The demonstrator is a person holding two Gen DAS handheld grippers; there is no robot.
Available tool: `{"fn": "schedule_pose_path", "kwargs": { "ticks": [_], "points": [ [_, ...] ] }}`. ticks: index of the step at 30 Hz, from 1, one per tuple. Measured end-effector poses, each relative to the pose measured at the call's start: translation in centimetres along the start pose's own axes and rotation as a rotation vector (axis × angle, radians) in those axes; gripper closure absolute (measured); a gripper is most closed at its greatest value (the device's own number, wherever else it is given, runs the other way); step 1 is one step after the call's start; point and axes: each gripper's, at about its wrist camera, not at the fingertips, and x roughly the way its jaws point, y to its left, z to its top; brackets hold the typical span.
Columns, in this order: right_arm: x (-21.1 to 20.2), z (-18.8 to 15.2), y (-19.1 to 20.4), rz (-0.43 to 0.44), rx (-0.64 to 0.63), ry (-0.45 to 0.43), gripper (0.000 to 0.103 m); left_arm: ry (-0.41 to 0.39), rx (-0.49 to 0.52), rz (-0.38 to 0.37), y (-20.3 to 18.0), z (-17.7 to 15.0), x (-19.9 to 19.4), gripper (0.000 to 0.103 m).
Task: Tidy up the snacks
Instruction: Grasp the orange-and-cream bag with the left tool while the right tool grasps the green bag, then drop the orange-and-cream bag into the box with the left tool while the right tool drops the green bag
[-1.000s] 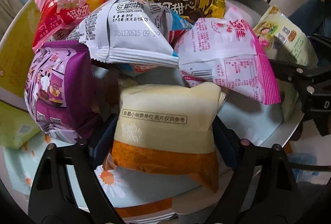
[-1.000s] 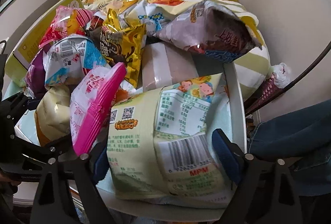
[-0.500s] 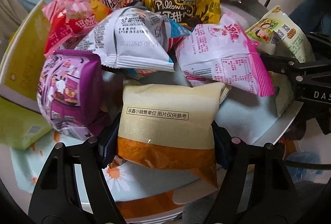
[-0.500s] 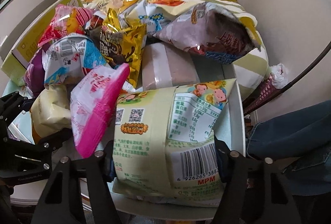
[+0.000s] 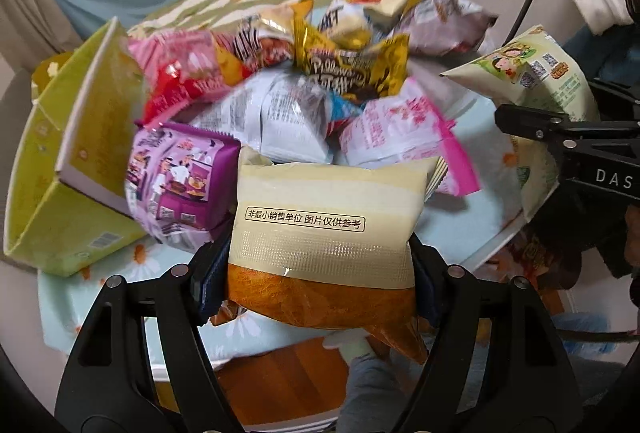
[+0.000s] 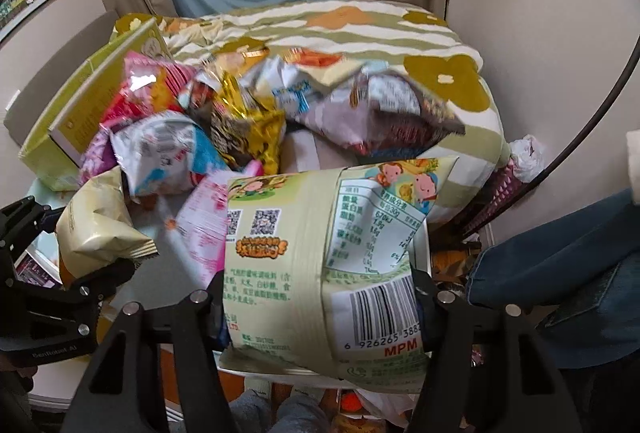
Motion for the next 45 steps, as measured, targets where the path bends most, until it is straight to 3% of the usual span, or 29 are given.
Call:
{"fn": "schedule_pose_path", "kwargs": {
  "ticks": [8,13,24,31,38,45],
  "points": [
    [-3.8,2.5,1.0,0.058,-0.026,-0.08,0.044,-0.103,-0.062,0.046,1.1,0.6,-5.1,0.029],
    [-5.3,5.6,3.1,0.092,-0.083,-0.129,0.044,-0.175,-0.1,0.091,3.7,2.0,-7.4,0.029],
    [-4.6,13.4,11.2,0.143,-0.134,-0.18,0.044,-0.244,-0.176,0.147,16.3,5.6,-8.5,0.029],
    [-1.2,18.3,18.6,0.174,-0.108,-0.167,0.044,-0.247,-0.213,0.146,27.7,7.7,-6.3,0.029],
    [2.9,22.2,25.3,0.179,-0.058,-0.131,0.044,-0.155,-0.262,0.119,38.1,9.5,0.8,0.029],
    [6.8,24.4,29.1,0.163,-0.03,-0.085,0.044,-0.076,-0.275,0.087,42.2,9.9,7.7,0.028]
  ]
}}
